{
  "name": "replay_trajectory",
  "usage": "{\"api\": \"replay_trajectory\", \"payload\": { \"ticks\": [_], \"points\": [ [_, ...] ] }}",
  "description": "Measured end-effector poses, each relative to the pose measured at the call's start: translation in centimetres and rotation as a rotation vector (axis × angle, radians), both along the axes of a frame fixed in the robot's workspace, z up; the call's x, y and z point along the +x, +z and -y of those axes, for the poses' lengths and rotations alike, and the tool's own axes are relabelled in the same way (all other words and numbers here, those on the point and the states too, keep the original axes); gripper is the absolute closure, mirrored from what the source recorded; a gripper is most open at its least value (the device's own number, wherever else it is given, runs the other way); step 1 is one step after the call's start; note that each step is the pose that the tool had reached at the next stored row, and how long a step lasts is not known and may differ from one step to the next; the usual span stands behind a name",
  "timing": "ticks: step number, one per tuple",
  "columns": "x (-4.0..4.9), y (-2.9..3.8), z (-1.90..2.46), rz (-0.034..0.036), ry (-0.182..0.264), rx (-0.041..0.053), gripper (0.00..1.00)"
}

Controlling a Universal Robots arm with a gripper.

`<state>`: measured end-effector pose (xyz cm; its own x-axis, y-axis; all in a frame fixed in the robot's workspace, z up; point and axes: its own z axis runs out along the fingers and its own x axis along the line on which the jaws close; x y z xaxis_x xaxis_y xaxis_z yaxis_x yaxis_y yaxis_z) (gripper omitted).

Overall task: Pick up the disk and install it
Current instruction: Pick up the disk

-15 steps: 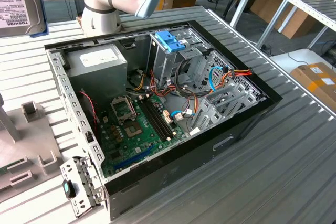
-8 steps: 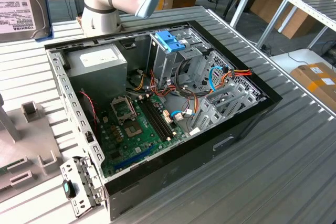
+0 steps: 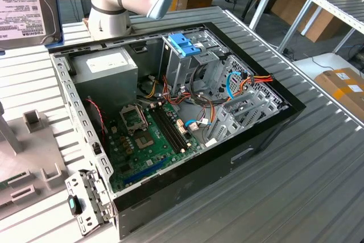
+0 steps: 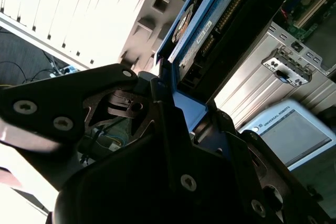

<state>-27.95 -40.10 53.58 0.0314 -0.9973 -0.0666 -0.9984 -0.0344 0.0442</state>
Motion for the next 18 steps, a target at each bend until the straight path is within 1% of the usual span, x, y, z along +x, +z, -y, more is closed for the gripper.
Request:
{"api": "replay_trajectory", "payload": {
  "ticks": [5, 8, 18],
  "points": [
    [0.17, -0.09, 0.07, -0.0001, 0.000, -0.0006, 0.63],
    [0.38, -0.27, 0.32, 0.0000, 0.000, -0.0010, 0.63],
    [0.71, -0.64, 0.69, 0.0000, 0.000, -0.0010, 0.63]
  ]
}}
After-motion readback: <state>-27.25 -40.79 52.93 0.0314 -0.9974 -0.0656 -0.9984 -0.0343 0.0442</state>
